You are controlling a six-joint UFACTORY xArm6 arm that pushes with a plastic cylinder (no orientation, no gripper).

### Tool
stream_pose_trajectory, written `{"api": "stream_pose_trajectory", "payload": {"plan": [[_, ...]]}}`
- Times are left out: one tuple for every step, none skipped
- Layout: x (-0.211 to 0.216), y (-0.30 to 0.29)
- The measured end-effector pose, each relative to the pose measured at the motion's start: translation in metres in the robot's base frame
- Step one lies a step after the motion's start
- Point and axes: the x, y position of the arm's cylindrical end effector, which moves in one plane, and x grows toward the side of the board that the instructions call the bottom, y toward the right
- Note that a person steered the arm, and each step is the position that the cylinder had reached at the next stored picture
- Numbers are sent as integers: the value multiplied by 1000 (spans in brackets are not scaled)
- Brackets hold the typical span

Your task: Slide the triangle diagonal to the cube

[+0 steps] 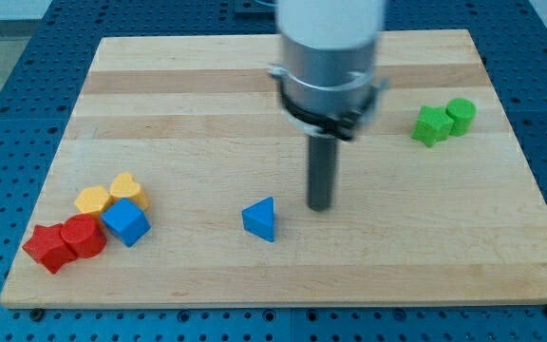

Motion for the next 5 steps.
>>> {"api": "stream_pose_trajectory", "payload": {"plan": [[62, 7], [87, -61], [34, -94], [9, -62], [14, -36]]}}
